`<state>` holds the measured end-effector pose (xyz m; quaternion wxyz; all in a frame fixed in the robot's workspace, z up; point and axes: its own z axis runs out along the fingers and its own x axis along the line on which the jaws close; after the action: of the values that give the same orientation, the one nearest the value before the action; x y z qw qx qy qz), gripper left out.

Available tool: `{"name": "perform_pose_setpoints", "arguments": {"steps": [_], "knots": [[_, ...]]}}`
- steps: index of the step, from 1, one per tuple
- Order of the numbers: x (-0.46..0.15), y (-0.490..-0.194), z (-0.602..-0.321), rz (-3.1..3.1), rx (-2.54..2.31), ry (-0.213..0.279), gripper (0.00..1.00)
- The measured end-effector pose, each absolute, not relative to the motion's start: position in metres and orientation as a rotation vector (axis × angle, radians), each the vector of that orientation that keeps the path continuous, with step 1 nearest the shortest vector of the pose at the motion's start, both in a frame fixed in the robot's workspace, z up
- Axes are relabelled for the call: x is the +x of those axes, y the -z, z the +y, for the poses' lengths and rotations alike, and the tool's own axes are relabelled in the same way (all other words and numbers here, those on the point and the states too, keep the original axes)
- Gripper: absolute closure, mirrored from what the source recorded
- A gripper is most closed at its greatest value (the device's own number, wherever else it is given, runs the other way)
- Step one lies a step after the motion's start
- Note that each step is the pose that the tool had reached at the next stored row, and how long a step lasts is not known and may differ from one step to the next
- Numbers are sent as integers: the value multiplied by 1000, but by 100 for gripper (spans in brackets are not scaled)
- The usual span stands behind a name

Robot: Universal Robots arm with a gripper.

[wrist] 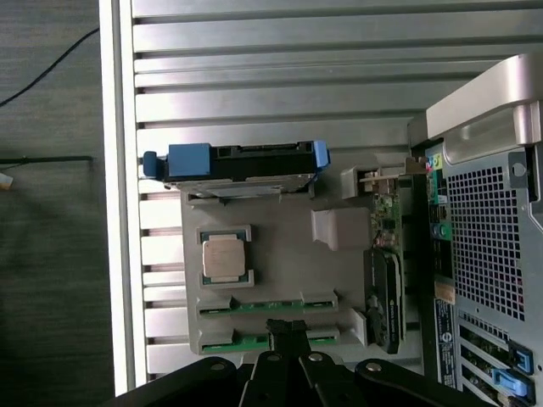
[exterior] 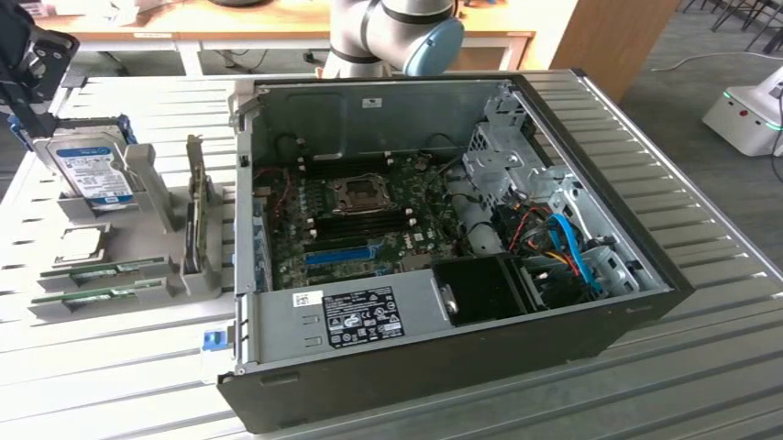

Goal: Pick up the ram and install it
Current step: 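Reach for the ram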

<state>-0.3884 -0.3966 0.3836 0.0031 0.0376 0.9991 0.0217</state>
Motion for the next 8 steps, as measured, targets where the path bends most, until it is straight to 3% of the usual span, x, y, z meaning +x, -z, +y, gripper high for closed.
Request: {"name": "perform_pose_setpoints", "arguments": {"steps": [8], "knots": [[-388,-384,-397,3132,118,-68,90]]}}
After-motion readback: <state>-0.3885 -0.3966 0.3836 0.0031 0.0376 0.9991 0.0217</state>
